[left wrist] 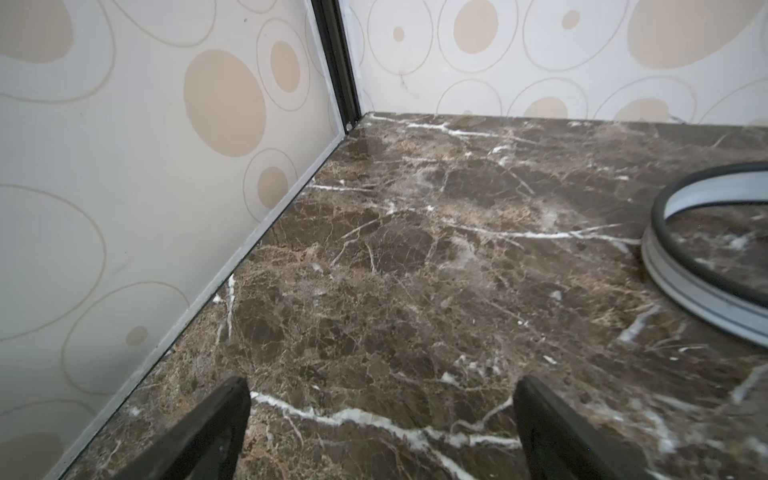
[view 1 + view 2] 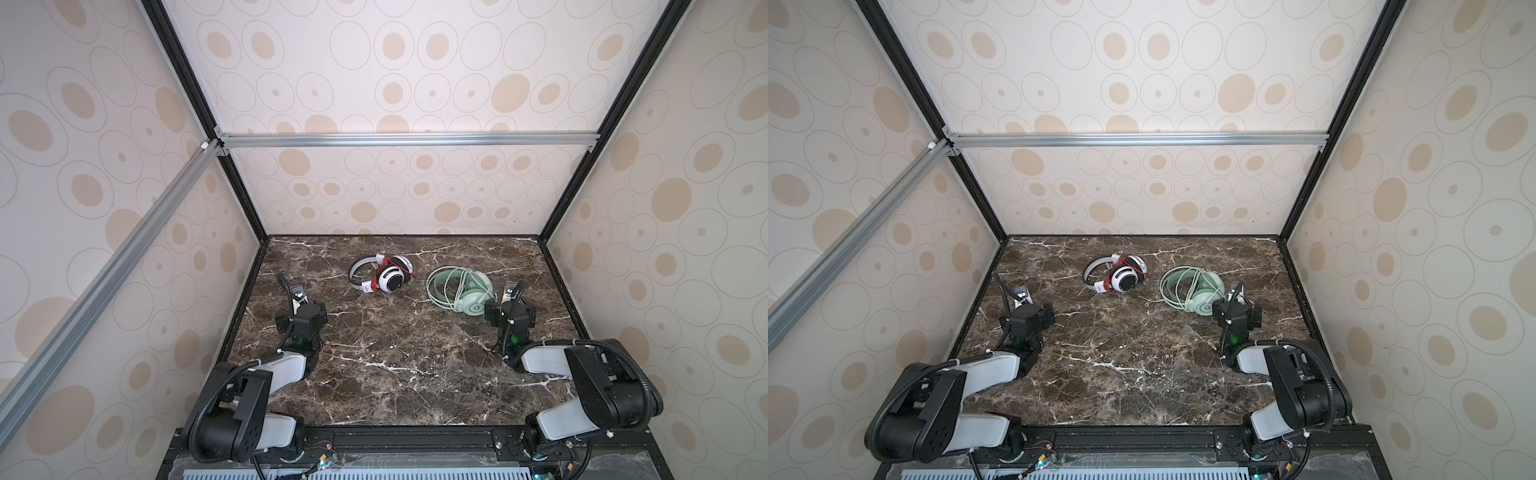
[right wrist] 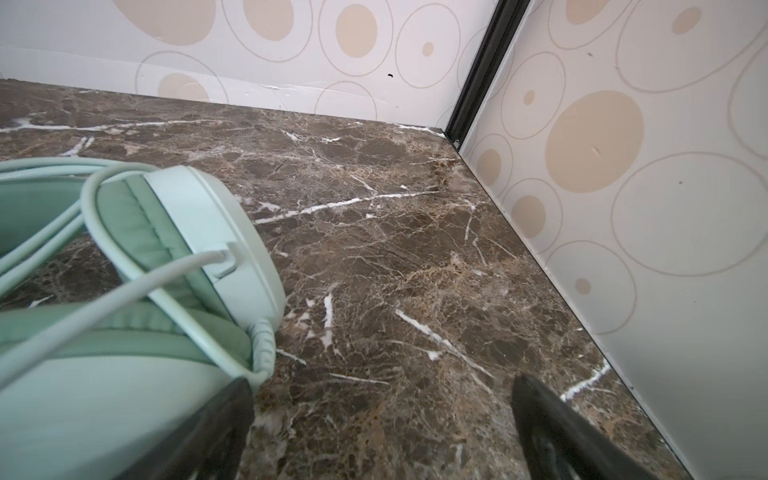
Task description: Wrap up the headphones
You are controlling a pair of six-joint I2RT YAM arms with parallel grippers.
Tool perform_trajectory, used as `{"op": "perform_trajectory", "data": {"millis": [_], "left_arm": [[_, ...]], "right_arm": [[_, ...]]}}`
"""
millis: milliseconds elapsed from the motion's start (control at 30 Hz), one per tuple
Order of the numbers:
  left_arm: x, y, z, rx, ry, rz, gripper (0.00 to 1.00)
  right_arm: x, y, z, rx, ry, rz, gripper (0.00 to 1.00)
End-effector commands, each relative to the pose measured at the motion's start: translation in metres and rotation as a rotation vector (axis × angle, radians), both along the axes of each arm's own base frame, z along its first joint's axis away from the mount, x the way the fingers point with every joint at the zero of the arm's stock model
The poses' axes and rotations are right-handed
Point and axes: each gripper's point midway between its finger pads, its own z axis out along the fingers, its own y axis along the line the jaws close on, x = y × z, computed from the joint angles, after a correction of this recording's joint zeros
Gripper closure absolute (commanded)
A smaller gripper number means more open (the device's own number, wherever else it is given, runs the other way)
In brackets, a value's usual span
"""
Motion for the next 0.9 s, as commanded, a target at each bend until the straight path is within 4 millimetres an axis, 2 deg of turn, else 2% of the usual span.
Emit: {"op": "perform_trajectory", "data": {"millis": [0,100,133,300,367,400,433,500,867], "left_arm": [[0.007,0.009,0.04,0.05,-0.213,0.025,0.02],[0.005,0.01,0.045,0.082,-0.267,0.007,0.02],[0.006,0.008,0.039,0.067,-0.265,-0.02,0.02],[0.014,-0.001,0.036,0.051,-0.268,-0.115,0.02],[0.017,-0.005,0.025,0.016,-0.259,-0.191,0.02],[0.017,-0.004,0.03,0.028,-0.287,-0.19,0.02],[0.018,-0.005,0.022,0.004,-0.241,-0.197,0.02],[0.017,-0.004,0.028,0.018,-0.277,-0.196,0.02],[0.016,-0.005,0.028,0.019,-0.276,-0.198,0.02]], "right_arm": [[0.005,0.003,0.009,0.034,-0.043,0.041,0.0],[0.009,-0.002,0.003,0.066,-0.022,0.039,0.0],[0.011,-0.003,0.001,0.072,-0.004,0.039,0.0],[0.016,-0.004,-0.004,0.111,0.027,0.058,0.0],[0.015,-0.001,-0.008,0.111,0.003,0.088,0.0],[0.017,-0.001,-0.007,0.103,-0.028,0.092,0.0],[0.016,-0.001,-0.011,0.108,-0.008,0.092,0.0],[0.015,-0.002,-0.012,0.128,0.024,0.09,0.0],[0.016,-0.003,-0.011,0.125,0.016,0.088,0.0]]}}
